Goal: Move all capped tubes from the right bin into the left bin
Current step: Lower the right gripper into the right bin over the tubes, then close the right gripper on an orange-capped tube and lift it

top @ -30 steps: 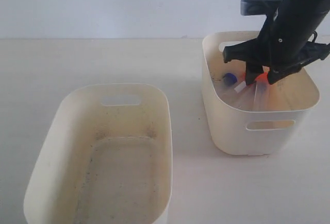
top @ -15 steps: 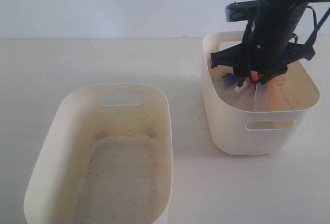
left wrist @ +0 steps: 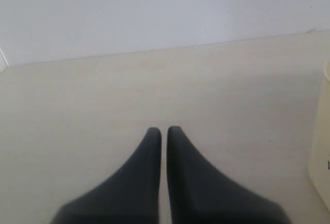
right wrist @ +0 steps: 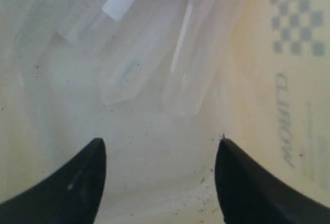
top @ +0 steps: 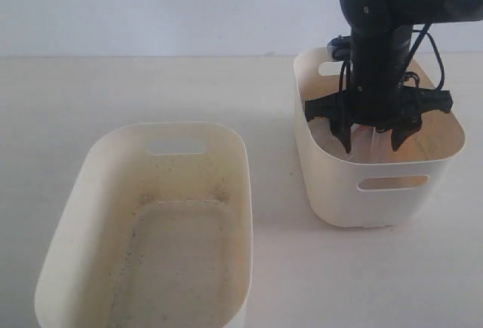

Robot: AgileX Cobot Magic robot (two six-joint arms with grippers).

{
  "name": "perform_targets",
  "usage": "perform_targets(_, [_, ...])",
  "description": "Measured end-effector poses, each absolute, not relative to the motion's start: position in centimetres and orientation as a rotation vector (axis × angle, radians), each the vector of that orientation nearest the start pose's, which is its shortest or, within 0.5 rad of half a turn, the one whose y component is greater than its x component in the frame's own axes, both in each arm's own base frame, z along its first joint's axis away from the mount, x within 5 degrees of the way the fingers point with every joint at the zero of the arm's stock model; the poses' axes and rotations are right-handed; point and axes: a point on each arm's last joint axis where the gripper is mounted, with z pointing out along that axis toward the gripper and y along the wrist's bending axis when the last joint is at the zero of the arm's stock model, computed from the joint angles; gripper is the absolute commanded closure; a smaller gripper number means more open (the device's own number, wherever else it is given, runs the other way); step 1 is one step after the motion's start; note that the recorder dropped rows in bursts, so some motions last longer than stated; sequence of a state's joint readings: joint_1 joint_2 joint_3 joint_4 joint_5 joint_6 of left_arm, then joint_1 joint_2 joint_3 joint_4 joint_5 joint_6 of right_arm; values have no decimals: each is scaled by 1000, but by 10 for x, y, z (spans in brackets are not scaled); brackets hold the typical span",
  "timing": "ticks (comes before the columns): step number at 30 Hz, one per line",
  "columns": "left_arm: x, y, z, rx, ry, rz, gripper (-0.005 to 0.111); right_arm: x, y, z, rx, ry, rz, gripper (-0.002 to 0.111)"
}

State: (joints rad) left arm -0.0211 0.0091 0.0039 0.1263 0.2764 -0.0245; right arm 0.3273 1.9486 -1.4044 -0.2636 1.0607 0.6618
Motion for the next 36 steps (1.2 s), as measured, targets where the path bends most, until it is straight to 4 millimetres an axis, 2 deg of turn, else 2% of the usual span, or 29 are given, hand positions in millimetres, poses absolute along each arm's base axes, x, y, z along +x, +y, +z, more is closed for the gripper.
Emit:
perform_targets(6, [56,2,187,80,1770,85,102,371,102,190,313,2927,-282,47])
perform_targets(15, [56,2,187,80,1770,85,102,374,102,185,322,2914,-292,47])
perform_targets(30, [56,2,187,80,1770,85,102,379,107,131,327,3026,-333,47])
perform_targets(33, [56,2,187,80,1770,85,102,380,107,129,307,3032,-336,48])
perform_targets(35, [56,2,187,80,1770,85,102,381,107,128,299,3034,-340,53])
perform_targets(36, [56,2,187,80,1770,85,102,381,107,128,291,3034,-342,66])
